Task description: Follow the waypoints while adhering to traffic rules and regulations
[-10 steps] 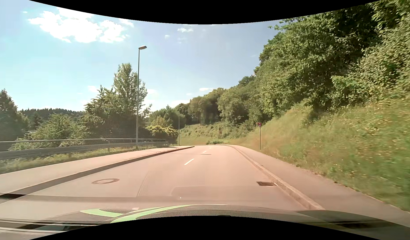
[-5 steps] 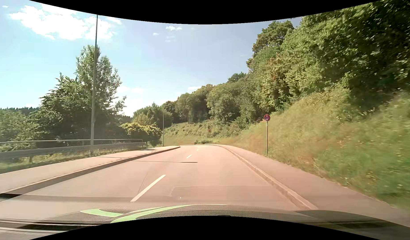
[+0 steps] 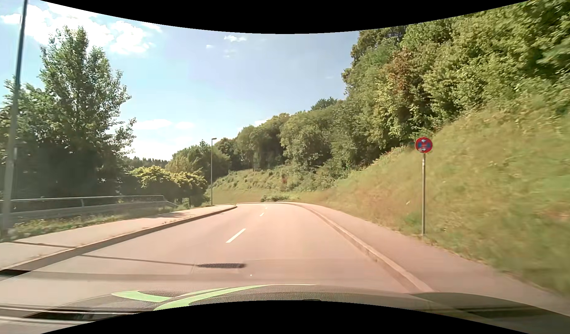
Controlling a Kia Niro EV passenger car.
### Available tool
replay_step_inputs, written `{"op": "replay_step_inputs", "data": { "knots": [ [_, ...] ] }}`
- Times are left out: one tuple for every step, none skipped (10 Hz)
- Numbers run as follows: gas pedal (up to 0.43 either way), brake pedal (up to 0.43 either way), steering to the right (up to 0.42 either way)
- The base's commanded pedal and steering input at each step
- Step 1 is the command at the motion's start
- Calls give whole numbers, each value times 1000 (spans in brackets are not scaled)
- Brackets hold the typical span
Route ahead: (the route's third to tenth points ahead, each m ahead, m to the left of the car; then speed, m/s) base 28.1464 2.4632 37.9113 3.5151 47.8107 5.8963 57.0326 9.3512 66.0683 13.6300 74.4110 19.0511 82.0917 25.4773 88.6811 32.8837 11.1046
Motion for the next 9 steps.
{"op": "replay_step_inputs", "data": {
  "knots": [
    [0, 0, 7],
    [0, 0, 3],
    [0, 0, 0],
    [0, 0, -2],
    [0, 0, -2],
    [0, 0, -4],
    [0, 0, -5],
    [0, 0, -10],
    [0, 0, -13]
  ]
}}
